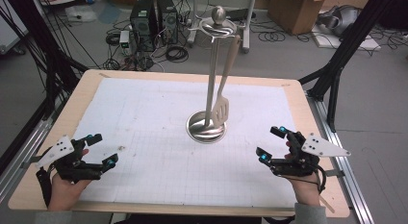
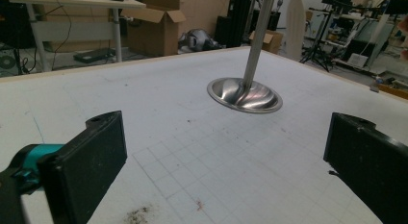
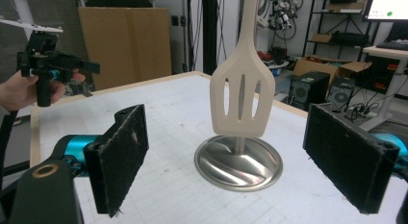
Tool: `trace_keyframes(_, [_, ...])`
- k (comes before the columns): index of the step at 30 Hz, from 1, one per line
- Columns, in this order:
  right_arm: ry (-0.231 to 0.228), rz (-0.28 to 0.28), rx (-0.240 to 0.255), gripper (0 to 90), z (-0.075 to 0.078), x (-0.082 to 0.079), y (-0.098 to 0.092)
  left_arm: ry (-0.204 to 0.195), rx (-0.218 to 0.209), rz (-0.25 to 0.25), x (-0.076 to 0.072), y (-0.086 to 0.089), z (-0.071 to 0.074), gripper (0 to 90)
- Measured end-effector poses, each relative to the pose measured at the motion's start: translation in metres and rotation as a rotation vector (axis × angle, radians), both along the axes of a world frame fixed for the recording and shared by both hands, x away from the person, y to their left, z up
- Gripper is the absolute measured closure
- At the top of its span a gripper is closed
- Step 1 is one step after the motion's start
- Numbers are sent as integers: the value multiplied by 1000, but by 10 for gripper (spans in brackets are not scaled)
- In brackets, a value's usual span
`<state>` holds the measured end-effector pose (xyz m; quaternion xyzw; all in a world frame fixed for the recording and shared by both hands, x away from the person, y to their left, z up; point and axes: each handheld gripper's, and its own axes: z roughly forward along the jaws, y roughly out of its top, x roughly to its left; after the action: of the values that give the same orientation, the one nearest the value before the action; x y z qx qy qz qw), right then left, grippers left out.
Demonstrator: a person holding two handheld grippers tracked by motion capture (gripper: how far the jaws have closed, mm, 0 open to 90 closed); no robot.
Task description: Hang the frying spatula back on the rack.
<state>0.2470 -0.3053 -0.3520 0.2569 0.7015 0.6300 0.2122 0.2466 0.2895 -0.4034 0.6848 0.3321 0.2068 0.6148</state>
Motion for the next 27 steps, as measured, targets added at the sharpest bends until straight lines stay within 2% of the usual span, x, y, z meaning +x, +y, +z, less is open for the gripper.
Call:
trace_keyframes(5, [13, -9, 19, 151, -8, -5, -11, 2, -5, 14, 0, 0, 0, 17])
trace_keyframes(6, [3, -18, 11, 151, -11, -7, -15, 5, -9, 16, 0, 0, 0, 17])
trace_keyframes(9, [14, -13, 16, 151, -17, -10, -21, 9, 3, 11, 0, -1, -1, 17])
trace_keyframes(18, [16, -35, 24, 151, -25, -17, -34, 11, 1, 9, 1, -1, -1, 17])
trace_keyframes(20, [28, -42, 30, 151, -31, -19, -39, 13, 0, 8, 1, -1, -1, 17])
trace_keyframes(25, [18, -57, 38, 151, -40, -22, -46, 7, -3, -6, 2, -2, -1, 17])
trace_keyframes(27, [23, -50, 67, 151, -49, -22, -51, 6, -1, -10, 2, -3, -1, 17])
